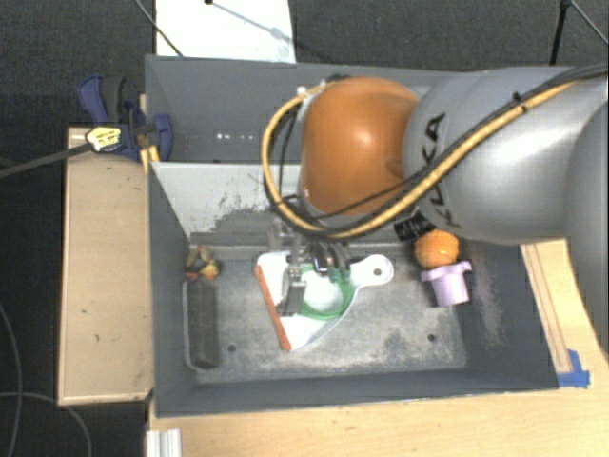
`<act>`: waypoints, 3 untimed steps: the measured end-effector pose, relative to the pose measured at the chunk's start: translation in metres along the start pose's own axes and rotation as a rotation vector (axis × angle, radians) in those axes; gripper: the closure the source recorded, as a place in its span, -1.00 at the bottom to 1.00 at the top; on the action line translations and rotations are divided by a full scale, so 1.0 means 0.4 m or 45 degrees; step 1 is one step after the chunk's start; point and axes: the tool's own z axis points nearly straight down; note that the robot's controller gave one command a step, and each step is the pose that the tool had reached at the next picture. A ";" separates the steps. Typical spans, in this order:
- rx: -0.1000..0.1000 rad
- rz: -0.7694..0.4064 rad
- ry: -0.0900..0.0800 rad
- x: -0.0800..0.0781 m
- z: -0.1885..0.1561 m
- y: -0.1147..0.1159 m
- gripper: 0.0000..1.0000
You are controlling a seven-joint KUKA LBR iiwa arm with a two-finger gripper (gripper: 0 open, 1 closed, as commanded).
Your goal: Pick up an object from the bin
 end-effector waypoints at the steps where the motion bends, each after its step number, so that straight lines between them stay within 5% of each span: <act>1: -0.002 0.006 -0.009 -0.004 -0.012 -0.003 -1.00; 2: -0.003 -0.110 -0.016 -0.028 0.084 -0.064 -1.00; 3: 0.000 -0.048 -0.004 -0.039 0.129 -0.111 -1.00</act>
Offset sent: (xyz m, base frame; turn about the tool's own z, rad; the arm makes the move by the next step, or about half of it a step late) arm 0.0181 -0.0524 -0.0763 -0.1680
